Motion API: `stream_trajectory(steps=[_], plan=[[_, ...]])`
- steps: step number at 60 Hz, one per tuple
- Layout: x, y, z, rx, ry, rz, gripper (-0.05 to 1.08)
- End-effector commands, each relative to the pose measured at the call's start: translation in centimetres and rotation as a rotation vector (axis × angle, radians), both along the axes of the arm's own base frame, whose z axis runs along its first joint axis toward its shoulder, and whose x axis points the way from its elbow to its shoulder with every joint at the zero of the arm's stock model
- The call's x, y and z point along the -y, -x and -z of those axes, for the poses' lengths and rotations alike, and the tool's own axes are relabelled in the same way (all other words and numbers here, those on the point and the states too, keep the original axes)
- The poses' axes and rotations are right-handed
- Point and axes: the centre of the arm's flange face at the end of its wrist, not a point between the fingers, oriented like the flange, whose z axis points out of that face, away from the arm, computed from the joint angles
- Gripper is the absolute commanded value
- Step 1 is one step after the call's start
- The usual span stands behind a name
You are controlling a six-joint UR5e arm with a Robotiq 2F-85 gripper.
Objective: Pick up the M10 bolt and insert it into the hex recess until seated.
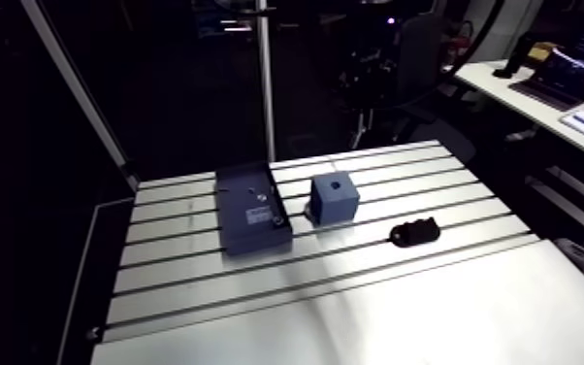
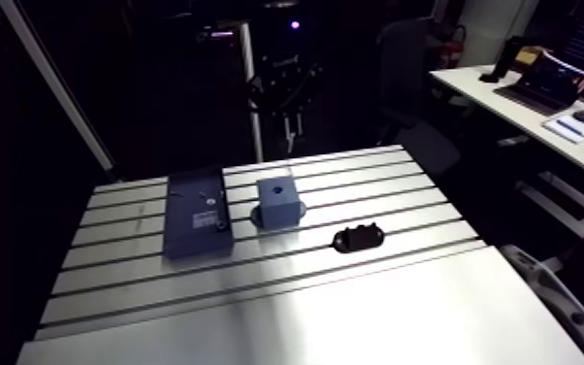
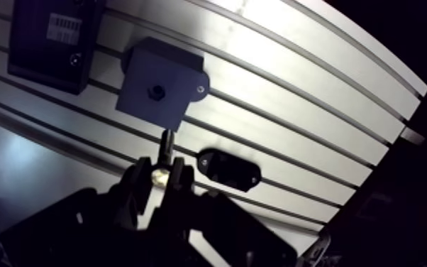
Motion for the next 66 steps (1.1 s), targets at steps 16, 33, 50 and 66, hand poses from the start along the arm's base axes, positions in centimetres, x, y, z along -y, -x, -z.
stream_trajectory(steps=[16,33,50,66], plan=[[1.8,0.9,1.1,0.066,0.018,-0.104,0.74],[1.9,2.0,2.3,0.121,0.021,-0.156,0.74],[2.3,2.6,1.6,0.132,0.006,-0.184,0.75],[2.3,2.9,2.6,0.15,0.01,-0.186,0.75]])
